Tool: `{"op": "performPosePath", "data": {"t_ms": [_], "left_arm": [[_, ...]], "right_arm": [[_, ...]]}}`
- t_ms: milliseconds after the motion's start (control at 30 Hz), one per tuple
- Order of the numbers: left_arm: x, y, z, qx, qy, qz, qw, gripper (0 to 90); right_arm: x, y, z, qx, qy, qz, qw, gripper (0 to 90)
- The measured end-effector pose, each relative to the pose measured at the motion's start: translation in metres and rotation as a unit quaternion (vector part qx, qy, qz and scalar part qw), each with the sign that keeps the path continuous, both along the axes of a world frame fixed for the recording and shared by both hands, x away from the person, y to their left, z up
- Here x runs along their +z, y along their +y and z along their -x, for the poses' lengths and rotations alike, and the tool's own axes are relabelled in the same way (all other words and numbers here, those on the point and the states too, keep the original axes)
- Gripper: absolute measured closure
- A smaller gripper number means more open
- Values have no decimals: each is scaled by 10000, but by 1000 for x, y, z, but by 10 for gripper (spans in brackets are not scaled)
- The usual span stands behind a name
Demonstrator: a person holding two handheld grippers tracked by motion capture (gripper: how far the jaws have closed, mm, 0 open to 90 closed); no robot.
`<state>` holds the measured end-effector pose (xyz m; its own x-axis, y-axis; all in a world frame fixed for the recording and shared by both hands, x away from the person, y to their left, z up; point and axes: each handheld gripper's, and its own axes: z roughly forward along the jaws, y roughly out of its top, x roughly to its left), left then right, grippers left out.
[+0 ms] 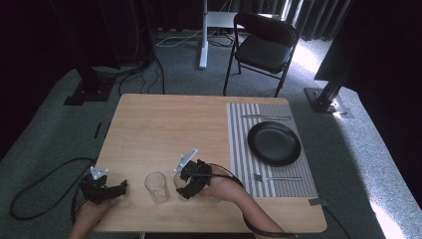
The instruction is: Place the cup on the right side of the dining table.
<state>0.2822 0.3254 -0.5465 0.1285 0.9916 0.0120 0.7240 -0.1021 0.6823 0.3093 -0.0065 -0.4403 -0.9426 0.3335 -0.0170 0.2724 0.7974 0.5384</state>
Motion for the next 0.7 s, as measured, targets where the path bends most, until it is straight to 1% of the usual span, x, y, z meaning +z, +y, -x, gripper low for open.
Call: {"op": "performPosePath", "data": {"t_ms": [233,467,633,700], "left_arm": [[0,0,0,0,-1,0,10000,6],[0,0,0,0,-2,1,10000,6],[0,0,0,-1,0,2,10000,6],[0,0,0,-9,0,-6,10000,6]], "right_arm": [[0,3,0,67,-15,187,9998,278],[2,5,0,-110,48,254,9996,280],[3,7,-3,-196,0,295,9994,282],[3,6,-5,-272,-12,288,9992,281]]}}
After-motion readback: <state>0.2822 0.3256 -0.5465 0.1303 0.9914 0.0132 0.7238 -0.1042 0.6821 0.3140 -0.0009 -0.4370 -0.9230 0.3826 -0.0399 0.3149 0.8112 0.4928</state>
